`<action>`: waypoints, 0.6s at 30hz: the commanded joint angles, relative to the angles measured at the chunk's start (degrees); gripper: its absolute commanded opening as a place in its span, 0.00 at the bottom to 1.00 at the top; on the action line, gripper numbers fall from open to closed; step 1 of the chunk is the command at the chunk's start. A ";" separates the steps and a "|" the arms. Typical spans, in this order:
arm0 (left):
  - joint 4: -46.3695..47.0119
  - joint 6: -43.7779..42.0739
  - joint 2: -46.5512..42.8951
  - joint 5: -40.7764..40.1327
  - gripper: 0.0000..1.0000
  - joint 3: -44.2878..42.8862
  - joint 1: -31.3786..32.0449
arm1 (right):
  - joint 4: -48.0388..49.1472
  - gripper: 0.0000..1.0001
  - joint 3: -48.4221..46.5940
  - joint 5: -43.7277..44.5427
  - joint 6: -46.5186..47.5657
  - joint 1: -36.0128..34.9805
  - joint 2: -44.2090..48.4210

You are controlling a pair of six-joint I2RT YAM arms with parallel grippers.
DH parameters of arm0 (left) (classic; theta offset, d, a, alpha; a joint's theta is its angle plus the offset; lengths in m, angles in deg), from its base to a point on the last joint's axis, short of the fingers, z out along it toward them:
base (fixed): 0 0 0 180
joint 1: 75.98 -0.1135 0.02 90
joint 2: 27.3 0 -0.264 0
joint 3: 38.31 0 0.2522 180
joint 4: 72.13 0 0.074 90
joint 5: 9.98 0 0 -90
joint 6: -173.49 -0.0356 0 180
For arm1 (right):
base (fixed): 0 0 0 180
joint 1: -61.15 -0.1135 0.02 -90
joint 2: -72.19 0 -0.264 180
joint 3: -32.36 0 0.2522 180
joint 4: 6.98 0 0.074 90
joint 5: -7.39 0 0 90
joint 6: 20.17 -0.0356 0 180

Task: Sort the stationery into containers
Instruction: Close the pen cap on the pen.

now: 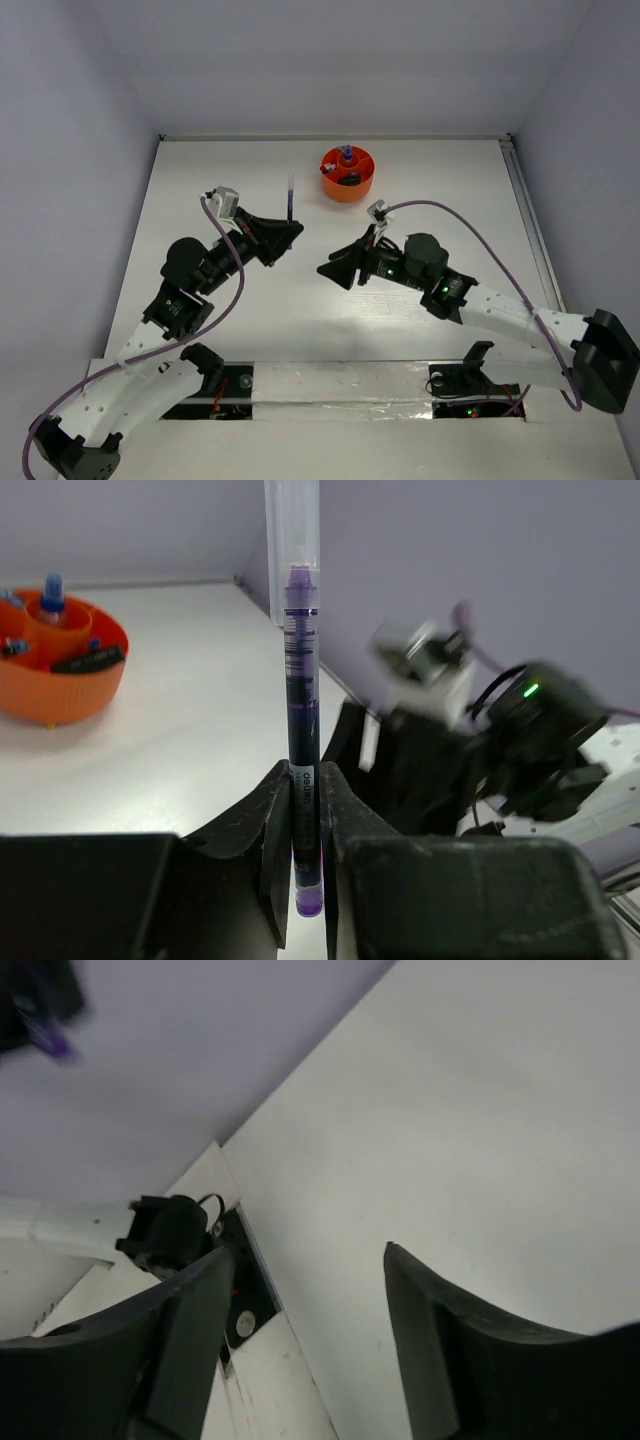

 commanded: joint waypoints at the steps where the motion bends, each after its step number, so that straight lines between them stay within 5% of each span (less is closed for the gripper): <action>1: 2.65 2.59 -1.91 0.45 0.00 4.42 0.19 | -8.78 0.70 -8.64 2.06 7.79 1.08 6.15; 8: 9.07 5.15 -3.84 5.81 0.00 12.77 0.19 | -12.41 0.88 -21.56 -0.39 11.32 1.61 3.81; 18: 10.84 5.24 -5.17 8.37 0.00 14.45 0.72 | -14.52 0.91 -31.68 1.54 7.28 4.42 -6.04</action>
